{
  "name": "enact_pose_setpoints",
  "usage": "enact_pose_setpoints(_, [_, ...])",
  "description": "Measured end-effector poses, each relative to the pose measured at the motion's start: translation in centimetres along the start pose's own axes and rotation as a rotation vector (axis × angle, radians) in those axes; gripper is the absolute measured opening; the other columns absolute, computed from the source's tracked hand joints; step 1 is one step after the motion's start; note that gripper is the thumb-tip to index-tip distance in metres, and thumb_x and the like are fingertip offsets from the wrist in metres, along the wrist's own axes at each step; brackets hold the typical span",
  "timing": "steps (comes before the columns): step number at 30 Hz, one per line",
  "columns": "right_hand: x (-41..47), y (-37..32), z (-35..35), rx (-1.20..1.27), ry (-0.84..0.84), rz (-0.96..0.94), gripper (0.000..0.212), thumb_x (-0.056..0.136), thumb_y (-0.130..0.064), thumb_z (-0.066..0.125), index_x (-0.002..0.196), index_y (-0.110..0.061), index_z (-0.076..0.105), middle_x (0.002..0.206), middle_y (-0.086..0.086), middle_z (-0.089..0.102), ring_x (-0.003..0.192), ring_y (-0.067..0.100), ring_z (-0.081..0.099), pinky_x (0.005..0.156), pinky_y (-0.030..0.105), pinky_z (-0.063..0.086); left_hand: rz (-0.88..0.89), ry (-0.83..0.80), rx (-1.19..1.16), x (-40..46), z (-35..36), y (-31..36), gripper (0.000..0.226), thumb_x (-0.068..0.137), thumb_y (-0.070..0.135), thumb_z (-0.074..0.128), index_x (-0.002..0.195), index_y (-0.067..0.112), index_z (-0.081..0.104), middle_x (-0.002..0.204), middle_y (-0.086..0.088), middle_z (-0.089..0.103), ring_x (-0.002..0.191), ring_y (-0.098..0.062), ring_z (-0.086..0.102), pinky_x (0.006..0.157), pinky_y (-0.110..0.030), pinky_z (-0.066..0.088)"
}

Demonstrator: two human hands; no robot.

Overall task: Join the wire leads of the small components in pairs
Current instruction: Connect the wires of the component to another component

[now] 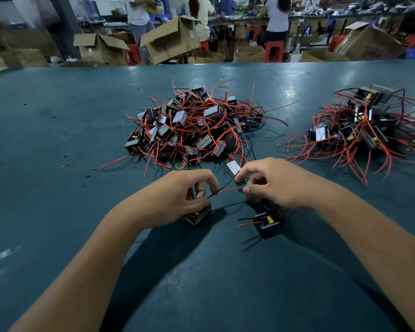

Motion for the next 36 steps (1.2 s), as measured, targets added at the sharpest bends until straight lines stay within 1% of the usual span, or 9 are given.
enact_pose_setpoints(4, [-0.2,-0.1,-0.5,0.142,0.045,-0.013,0.006,0.09,-0.016,0.069,0.088,-0.022,0.068,0.076,-0.007,0.075,0.065,0.01,0.07,0.064,0.034,0.054,0.042,-0.02,-0.02,0.0,0.2,0.7,0.012,0.097,0.03,0.064,0.098,0.04,0.069,0.089,0.012,0.058,0.074,-0.009,0.057,0.07,-0.02,0.047])
enact_pose_setpoints(10, [-0.1,-0.3,-0.6,0.353,0.021,-0.033,0.007,0.086,-0.016,0.074,0.086,-0.014,0.068,0.073,0.0,0.075,0.06,0.009,0.067,0.05,0.016,0.046,0.091,0.041,-0.022,0.0,0.0,1.7,0.008,0.095,0.037,0.064,0.09,0.036,0.07,0.117,0.017,0.052,0.075,-0.005,0.053,0.07,-0.011,0.039])
enact_pose_setpoints(14, [-0.4,-0.5,-0.7,0.349,-0.024,-0.058,0.008,0.087,-0.019,0.073,0.084,-0.014,0.069,0.074,0.003,0.075,0.06,0.01,0.066,0.052,0.016,0.046,0.039,0.017,-0.056,0.2,0.5,1.5,0.02,0.094,0.051,0.059,0.087,0.034,0.068,0.081,0.004,0.064,0.067,-0.021,0.055,0.064,-0.037,0.046])
enact_pose_setpoints(17, [-0.7,-0.9,-1.0,0.3,-0.081,-0.081,0.007,0.089,-0.018,0.072,0.084,-0.013,0.069,0.073,0.001,0.075,0.06,0.008,0.066,0.054,0.016,0.046,0.039,-0.022,-0.078,0.1,0.6,1.2,0.021,0.094,0.052,0.06,0.086,0.034,0.068,0.068,0.009,0.059,0.058,-0.014,0.048,0.056,-0.026,0.04])
enact_pose_setpoints(19, [-0.9,-1.0,-1.1,0.265,-0.094,-0.083,0.01,0.09,-0.019,0.071,0.084,-0.012,0.068,0.072,0.001,0.074,0.06,0.008,0.066,0.054,0.016,0.046,0.038,-0.046,-0.084,0.1,0.6,1.0,0.021,0.094,0.053,0.06,0.086,0.036,0.067,0.068,0.011,0.058,0.059,-0.008,0.047,0.057,-0.025,0.04])
enact_pose_setpoints(22, [-0.9,-1.0,-1.3,0.22,-0.097,-0.065,0.014,0.092,-0.022,0.069,0.084,-0.01,0.066,0.07,-0.001,0.074,0.059,0.007,0.064,0.054,0.015,0.045,0.03,-0.071,-0.126,0.0,0.4,1.0,0.022,0.094,0.053,0.059,0.087,0.035,0.068,0.069,0.008,0.06,0.061,-0.013,0.051,0.059,-0.029,0.043])
enact_pose_setpoints(26, [-1.0,-0.8,-1.4,0.172,-0.099,-0.046,0.016,0.093,-0.024,0.066,0.085,-0.01,0.066,0.069,-0.004,0.073,0.058,0.005,0.061,0.054,0.013,0.043,0.023,-0.044,-0.179,-0.4,-0.2,1.1,0.022,0.102,0.037,0.053,0.09,0.029,0.069,0.067,0.01,0.064,0.057,-0.006,0.055,0.055,-0.017,0.042])
enact_pose_setpoints(30, [-1.5,-0.9,-1.0,0.185,-0.209,-0.045,0.012,0.096,-0.016,0.063,0.086,-0.01,0.064,0.076,0.003,0.075,0.066,0.01,0.067,0.06,0.018,0.05,-0.062,0.006,-0.175,-0.4,-0.8,0.6,0.023,0.106,0.03,0.047,0.093,0.022,0.064,0.076,-0.002,0.071,0.067,-0.028,0.065,0.067,-0.043,0.05])
enact_pose_setpoints(36, [-2.3,-1.2,-1.4,0.203,-0.3,-0.077,0.013,0.098,-0.015,0.058,0.088,-0.008,0.063,0.08,0.003,0.074,0.073,0.01,0.067,0.069,0.021,0.051,-0.09,0.022,-0.162,-0.2,-0.5,0.5,0.012,0.105,0.018,0.049,0.096,0.015,0.056,0.087,0.001,0.074,0.062,-0.018,0.068,0.064,-0.033,0.053])
Point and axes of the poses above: each hand's wrist, its own x-axis towards the middle knuckle, its own z-axis out of the palm, y = z × x, the point moved 6 cm from there along x, towards the middle knuckle
